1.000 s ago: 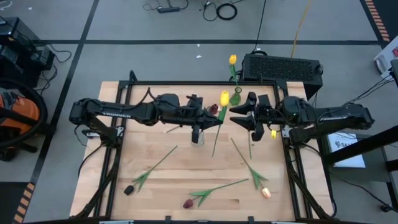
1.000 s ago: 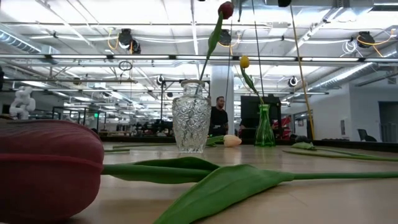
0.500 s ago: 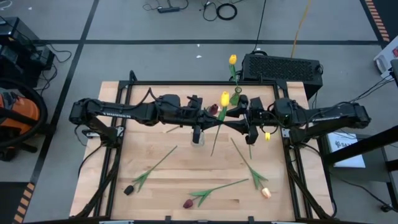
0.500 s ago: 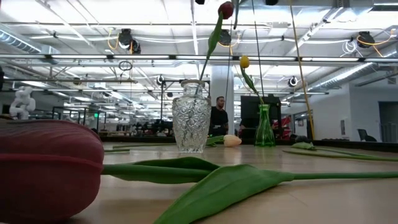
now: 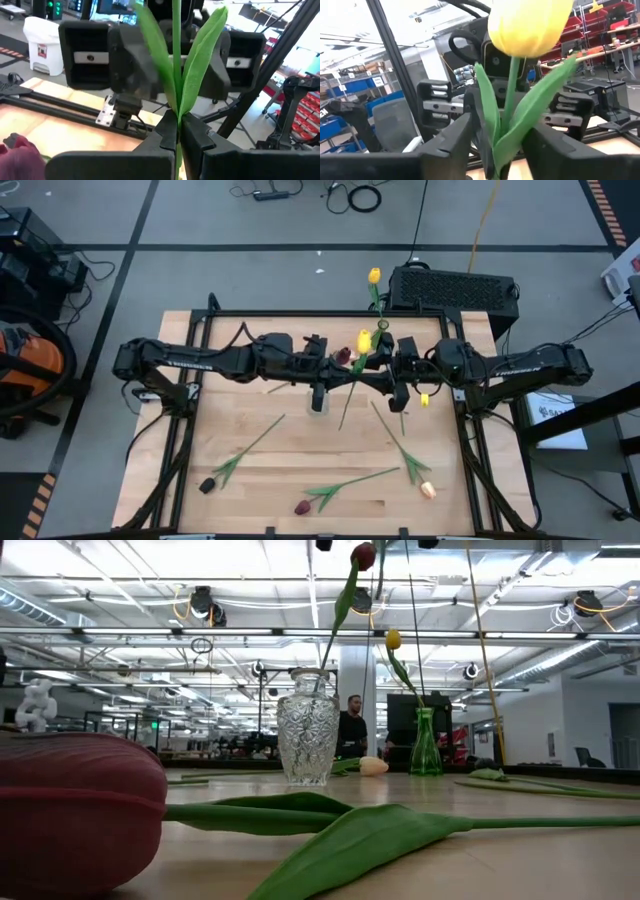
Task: Sort flowers into vase by color
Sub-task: Put the yellow tulip into the green vase
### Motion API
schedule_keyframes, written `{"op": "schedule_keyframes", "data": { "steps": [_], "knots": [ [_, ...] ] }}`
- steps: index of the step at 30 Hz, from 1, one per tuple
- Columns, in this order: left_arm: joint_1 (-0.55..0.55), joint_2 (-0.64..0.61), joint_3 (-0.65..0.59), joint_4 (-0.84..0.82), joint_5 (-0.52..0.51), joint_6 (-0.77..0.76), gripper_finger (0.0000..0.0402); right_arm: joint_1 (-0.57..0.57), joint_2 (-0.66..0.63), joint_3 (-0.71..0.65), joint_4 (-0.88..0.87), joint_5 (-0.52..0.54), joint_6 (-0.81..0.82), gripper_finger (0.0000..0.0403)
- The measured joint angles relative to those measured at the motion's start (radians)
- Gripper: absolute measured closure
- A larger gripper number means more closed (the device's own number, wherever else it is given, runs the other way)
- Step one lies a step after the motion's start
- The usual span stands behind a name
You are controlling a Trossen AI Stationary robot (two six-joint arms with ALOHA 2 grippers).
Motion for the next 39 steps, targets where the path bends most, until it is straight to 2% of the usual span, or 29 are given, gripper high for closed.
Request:
{"op": "schedule_keyframes", "data": {
  "steps": [7, 9, 14, 19, 28, 35, 39],
  "knots": [
    [0.0, 0.013, 0.0, 0.001, 0.001, -0.001, 0.0392, 0.0, 0.0, 0.0, -0.009, 0.0, -0.037, 0.0374],
    [0.0, 0.013, 0.0, 0.003, 0.001, 0.0, 0.0391, 0.0, -0.001, 0.0, -0.01, -0.001, -0.05, 0.0393],
    [0.0, 0.013, 0.0, 0.002, 0.001, -0.001, 0.0382, 0.0, -0.001, 0.0, -0.011, -0.002, -0.046, 0.0388],
    [0.0, 0.013, 0.0, 0.004, 0.001, -0.001, 0.0365, 0.0, -0.001, 0.0, -0.011, -0.003, -0.045, 0.0399],
    [0.0, 0.012, 0.0, 0.01, 0.001, -0.002, 0.0295, 0.0, 0.0, 0.0, -0.017, -0.005, -0.034, 0.0397],
    [0.007, -0.027, -0.001, 0.014, 0.001, 0.005, 0.0288, 0.001, -0.041, 0.0, -0.028, -0.005, -0.033, 0.0397],
    [0.02, -0.063, -0.001, 0.007, 0.001, 0.026, 0.0288, 0.001, -0.1, 0.0, -0.105, 0.002, -0.036, 0.0397]
  ]
}}
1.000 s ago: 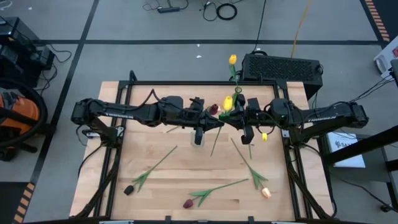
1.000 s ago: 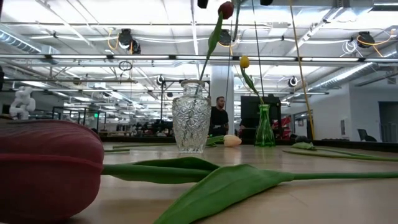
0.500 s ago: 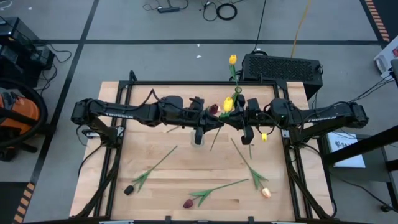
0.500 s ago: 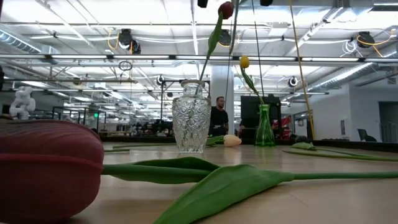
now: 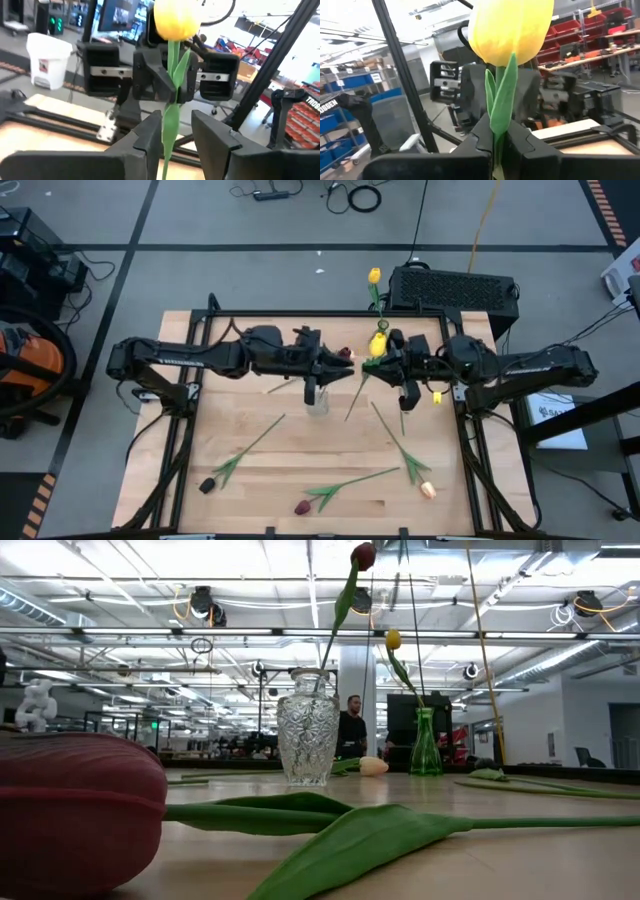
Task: Sort flowers into vase by color
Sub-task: Put the yellow tulip into the green vase
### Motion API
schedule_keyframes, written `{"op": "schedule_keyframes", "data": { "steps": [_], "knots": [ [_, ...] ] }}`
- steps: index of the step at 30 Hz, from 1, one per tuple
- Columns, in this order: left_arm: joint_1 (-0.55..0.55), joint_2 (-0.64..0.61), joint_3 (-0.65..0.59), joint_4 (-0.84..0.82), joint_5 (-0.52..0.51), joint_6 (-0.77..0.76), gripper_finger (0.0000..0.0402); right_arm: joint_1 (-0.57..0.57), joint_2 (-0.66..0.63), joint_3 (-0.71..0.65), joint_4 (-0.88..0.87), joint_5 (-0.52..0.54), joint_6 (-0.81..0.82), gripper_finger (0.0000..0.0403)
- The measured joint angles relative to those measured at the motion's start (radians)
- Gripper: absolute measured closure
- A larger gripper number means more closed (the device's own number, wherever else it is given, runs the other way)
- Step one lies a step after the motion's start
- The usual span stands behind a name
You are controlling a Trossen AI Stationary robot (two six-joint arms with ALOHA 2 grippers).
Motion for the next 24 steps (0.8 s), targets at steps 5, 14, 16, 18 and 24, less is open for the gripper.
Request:
{"op": "schedule_keyframes", "data": {
  "steps": [5, 14, 16, 18, 24],
  "knots": [
    [0.025, -0.052, 0.0, -0.011, 0.0, 0.062, 0.0288, 0.0, -0.09, 0.0, -0.137, 0.105, -0.016, 0.0397],
    [0.093, -0.236, -0.003, -0.321, -0.012, 0.163, 0.0288, 0.0, -0.231, 0.0, -0.292, 0.412, -0.109, 0.0397],
    [0.112, -0.283, -0.031, -0.291, -0.015, 0.201, 0.0288, 0.0, -0.252, 0.0, -0.291, 0.446, -0.124, 0.0397],
    [0.136, -0.339, -0.067, -0.244, -0.016, 0.251, 0.0288, 0.0, -0.268, 0.0, -0.293, 0.484, -0.135, 0.0397],
    [0.242, -0.508, -0.236, -0.239, -0.035, 0.313, 0.0288, -0.001, -0.27, 0.0, -0.322, 0.669, -0.162, 0.0397]
  ]
}}
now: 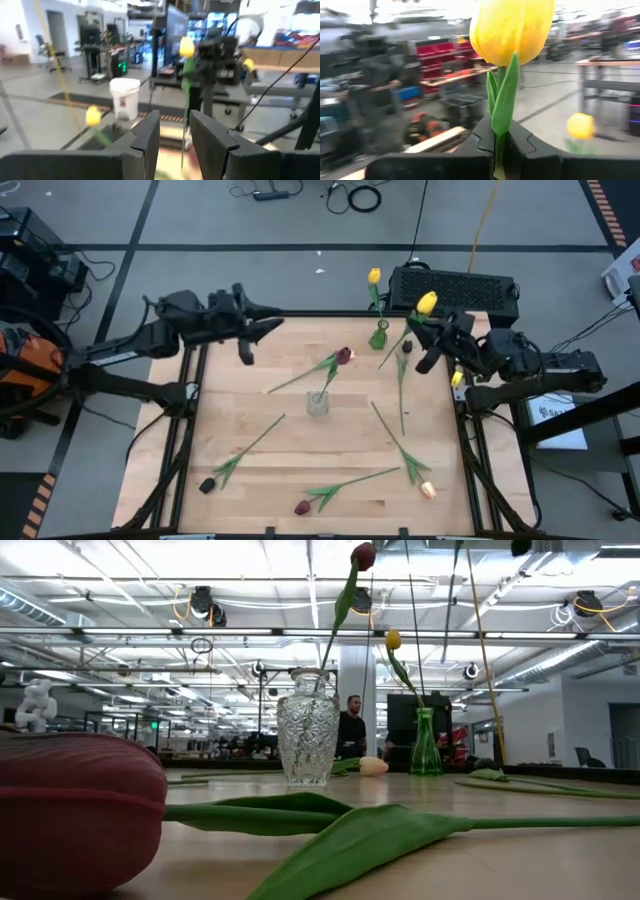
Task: Sort flowers into vase by color
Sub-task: Put the yellow tulip into the green vase
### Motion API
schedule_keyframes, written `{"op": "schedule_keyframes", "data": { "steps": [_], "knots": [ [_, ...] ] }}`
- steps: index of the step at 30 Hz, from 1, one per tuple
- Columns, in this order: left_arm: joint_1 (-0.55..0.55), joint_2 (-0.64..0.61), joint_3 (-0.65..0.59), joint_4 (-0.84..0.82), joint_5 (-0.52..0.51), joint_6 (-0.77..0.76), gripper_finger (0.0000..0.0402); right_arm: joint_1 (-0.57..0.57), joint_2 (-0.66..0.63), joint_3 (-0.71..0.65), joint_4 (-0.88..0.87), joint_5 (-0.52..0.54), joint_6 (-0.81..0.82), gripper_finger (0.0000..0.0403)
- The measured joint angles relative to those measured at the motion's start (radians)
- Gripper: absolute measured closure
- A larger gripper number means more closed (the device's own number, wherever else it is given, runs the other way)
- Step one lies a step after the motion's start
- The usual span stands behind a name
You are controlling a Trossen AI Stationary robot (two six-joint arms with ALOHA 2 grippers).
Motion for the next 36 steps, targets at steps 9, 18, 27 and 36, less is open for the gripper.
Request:
{"op": "schedule_keyframes", "data": {
  "steps": [9, 18, 27, 36],
  "knots": [
    [0.129, -0.164, -0.257, 0.02, 0.02, 0.024, 0.0288, -0.088, 0.064, 0.0, 0.085, 0.139, -0.019, 0.04],
    [0.373, -0.234, -0.315, 0.035, 0.169, 0.013, 0.0288, -0.276, 0.219, 0.0, 0.192, 0.132, -0.058, 0.0402],
    [0.476, -0.23, -0.315, 0.031, 0.208, 0.007, 0.0288, -0.433, 0.275, 0.0, 0.247, 0.0, -0.037, 0.0402],
    [0.507, -0.23, -0.315, 0.025, 0.237, 0.006, 0.0288, -0.496, 0.32, 0.0, 0.29, -0.029, -0.065, 0.0403]
  ]
}}
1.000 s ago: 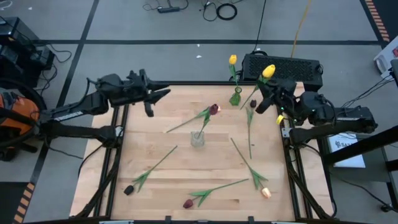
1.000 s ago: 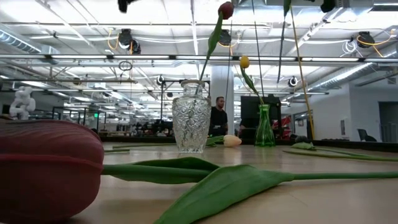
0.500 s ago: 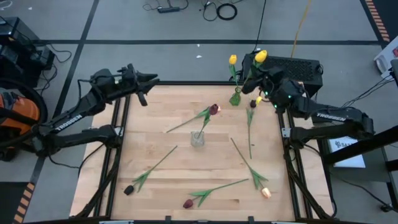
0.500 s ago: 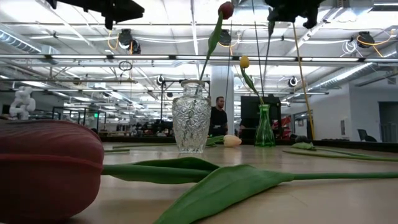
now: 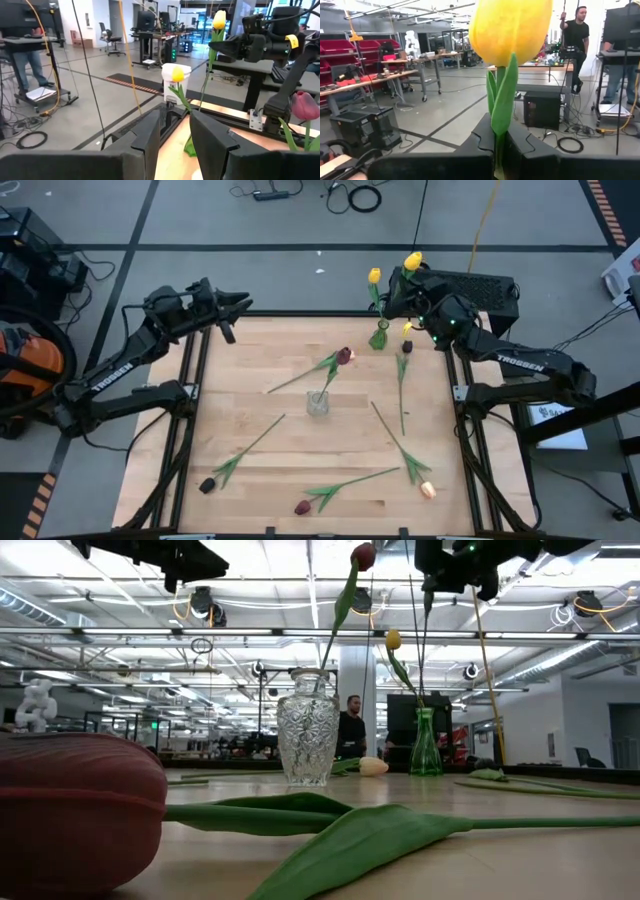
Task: Sort flowers into vase by color
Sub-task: Put the yellow tulip into the green vase
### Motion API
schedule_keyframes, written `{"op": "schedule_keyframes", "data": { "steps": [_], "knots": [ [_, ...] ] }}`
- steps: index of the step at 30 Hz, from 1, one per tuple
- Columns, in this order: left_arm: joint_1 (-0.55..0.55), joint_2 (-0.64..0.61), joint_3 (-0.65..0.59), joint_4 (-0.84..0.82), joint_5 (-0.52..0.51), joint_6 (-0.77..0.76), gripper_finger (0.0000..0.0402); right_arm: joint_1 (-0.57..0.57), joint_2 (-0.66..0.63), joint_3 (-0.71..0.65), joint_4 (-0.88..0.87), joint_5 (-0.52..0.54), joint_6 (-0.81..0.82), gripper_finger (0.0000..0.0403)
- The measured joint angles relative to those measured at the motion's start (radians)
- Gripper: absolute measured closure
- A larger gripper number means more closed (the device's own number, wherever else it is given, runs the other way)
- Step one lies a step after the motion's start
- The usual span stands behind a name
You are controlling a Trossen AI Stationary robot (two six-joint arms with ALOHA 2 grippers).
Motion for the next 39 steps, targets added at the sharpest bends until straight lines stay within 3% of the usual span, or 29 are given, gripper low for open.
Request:
{"op": "schedule_keyframes", "data": {
  "steps": [10, 29, 39],
  "knots": [
    [-0.001, 0.0, 0.0, -0.002, 0.002, -0.005, 0.0288, -0.027, 0.008, 0.0, -0.049, -0.022, 0.009, 0.0403],
    [-0.001, 0.0, 0.0, -0.002, 0.002, -0.007, 0.0288, -0.047, 0.177, 0.0, -0.076, -0.022, 0.09, 0.0403],
    [-0.001, 0.0, 0.0, -0.002, 0.002, -0.007, 0.0288, -0.047, 0.21, 0.0, -0.13, -0.016, 0.096, 0.0377]
  ]
}}
